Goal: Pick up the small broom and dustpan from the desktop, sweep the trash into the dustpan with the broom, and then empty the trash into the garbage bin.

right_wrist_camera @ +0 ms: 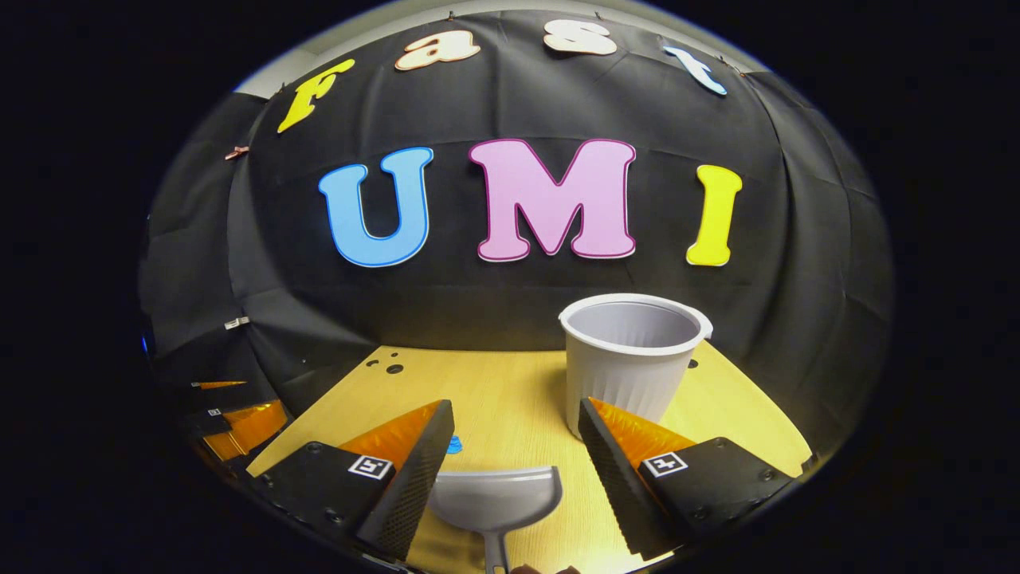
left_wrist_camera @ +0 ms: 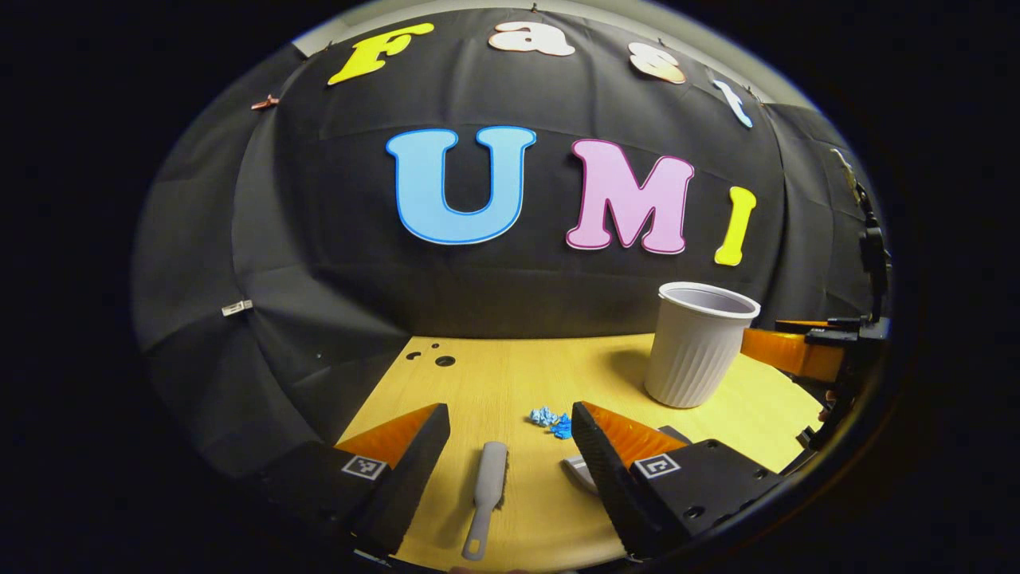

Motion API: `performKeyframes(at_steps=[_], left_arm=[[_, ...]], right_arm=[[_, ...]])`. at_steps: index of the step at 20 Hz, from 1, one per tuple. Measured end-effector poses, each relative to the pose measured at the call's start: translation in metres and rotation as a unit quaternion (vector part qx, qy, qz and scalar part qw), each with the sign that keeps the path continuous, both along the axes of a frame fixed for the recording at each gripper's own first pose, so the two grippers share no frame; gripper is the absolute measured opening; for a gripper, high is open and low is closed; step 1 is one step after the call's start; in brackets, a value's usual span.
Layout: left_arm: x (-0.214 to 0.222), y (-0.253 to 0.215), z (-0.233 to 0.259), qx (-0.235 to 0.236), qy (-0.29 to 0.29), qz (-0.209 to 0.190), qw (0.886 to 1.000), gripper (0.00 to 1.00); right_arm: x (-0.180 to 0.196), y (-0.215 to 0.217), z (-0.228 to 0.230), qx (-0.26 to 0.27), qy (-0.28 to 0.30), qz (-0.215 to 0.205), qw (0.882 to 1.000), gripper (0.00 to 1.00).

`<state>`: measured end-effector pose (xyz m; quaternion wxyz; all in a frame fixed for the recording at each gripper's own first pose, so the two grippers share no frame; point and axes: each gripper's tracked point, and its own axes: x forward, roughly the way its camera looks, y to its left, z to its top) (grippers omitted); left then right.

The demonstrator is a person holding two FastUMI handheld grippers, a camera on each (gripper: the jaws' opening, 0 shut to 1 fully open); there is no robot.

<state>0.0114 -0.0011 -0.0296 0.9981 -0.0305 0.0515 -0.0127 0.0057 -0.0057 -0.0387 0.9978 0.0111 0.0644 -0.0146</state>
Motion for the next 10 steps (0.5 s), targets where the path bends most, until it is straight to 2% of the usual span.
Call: performKeyframes(at_steps=[5, 10], left_arm=[[0.011, 0.008, -0.021, -0.035, 0.049, -0.007, 0.998, 0.99], [0.021, 0.013, -0.062, -0.038, 0.128, -0.029, 0.991, 0.99]], right_arm=[[0.0, -0.006, -0.015, 0.003, 0.024, -0.001, 1.0, 0.98], [0.004, -0.012, -0.032, 0.007, 0.05, -0.003, 0.999, 0.98]])
